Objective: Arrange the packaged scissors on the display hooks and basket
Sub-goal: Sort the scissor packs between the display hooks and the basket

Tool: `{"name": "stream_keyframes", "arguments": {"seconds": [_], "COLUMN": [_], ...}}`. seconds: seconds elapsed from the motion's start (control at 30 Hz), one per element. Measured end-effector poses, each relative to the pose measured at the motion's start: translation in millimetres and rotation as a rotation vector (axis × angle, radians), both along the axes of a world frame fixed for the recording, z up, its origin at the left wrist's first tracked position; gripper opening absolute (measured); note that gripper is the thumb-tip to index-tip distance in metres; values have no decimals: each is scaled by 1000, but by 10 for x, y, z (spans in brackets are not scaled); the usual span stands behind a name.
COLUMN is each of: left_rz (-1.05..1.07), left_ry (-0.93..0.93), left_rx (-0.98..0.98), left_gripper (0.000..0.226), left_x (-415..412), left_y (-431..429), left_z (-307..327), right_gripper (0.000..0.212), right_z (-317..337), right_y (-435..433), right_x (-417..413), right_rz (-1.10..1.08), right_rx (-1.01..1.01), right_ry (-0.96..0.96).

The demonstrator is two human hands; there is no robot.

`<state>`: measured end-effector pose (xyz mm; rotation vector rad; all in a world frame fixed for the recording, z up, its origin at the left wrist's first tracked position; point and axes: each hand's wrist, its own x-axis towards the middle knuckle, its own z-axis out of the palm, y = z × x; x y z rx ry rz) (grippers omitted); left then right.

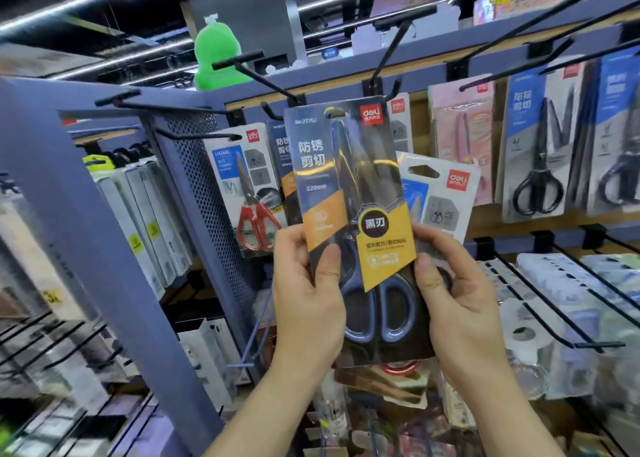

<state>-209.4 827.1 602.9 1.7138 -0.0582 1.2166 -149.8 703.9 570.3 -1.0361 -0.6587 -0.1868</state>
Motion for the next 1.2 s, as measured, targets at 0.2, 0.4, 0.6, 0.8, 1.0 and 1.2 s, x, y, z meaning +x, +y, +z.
{"name": "stream_keyframes", "arguments": {"seconds": [0.2,0.4,0.6,0.8,1.0,1.2], "left_rz": [51,56,-18,44,193,408], "left_ry": [-124,-37,32,103,177,204], "left_rx": [-45,-242,-343,-249,-183,-71], "left_gripper": [12,8,29,25,39,29], "left_x": [-212,-250,-252,171,719,1101], "left_y": [12,119,234,653,992,1124], "left_z": [42,72,382,1025,1001,955], "right_gripper": [31,27,28,31,32,36], "right_z": [178,289,277,181,1,15], "right_y": [64,179,221,273,188,-66], "right_x": [-161,-254,-274,-203,-35,125], "right_rz": [41,88,66,-26,-197,-298], "right_rx": [15,1,-22,-113,-186,-143], "right_ry": [-125,-130,-89,-86,-1,44]}}
